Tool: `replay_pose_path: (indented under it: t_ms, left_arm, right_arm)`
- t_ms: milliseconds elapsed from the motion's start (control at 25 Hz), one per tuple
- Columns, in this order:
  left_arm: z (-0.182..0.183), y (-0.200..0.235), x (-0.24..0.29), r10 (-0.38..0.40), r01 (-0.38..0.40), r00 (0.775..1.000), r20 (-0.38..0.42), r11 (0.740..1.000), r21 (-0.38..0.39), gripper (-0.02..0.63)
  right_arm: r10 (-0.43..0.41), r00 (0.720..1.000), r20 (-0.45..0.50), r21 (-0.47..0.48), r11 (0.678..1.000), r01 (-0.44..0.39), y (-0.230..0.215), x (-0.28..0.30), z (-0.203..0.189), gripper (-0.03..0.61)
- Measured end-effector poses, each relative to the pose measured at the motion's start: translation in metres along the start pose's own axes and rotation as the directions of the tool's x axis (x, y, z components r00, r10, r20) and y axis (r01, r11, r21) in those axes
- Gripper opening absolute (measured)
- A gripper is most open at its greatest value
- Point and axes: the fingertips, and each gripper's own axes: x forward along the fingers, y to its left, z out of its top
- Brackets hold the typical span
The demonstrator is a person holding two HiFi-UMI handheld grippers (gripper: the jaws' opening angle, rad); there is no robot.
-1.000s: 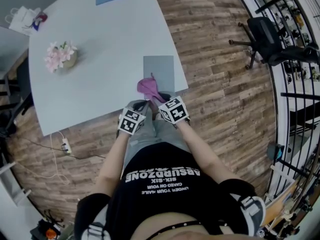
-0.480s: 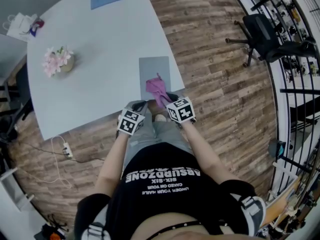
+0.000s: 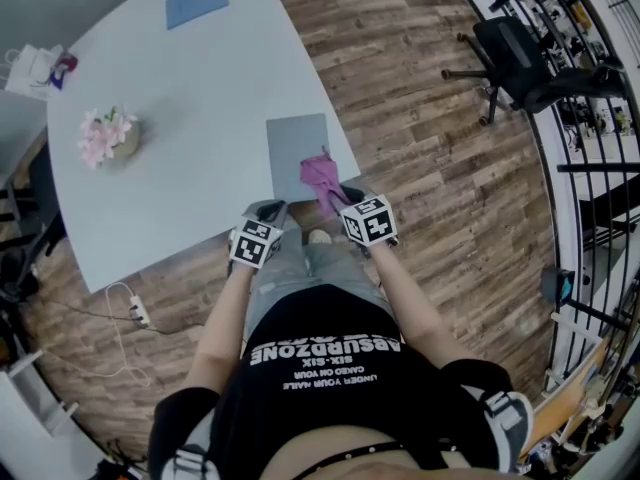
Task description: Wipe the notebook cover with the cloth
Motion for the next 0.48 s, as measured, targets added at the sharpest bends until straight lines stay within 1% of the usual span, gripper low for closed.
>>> replay_pose_path:
  t_ms: [160,280,480]
  left_arm:
    - [-0.004,0.003,0.006,0.021,-0.018,0.999,-0.047,0.998,0.055,0.017]
    - [-0.007,0.003,0.009,0.024,-0.019,0.997,-0.071,0.998,0.063,0.017]
    - [-0.012,0.002,0.014,0.037,-0.020,0.992,-0.120,0.990,0.141,0.017]
  right_arm:
    - [-0.017,1.000,0.001,0.011,1.000,0.017,-0.008,-0.004,-0.003,0.089]
    - [-0.025,1.000,-0.013,0.016,1.000,0.025,-0.010,-0.004,-0.007,0.089]
    - [-0.084,0.995,-0.047,-0.014,0.996,0.083,-0.011,-0.001,-0.008,0.087]
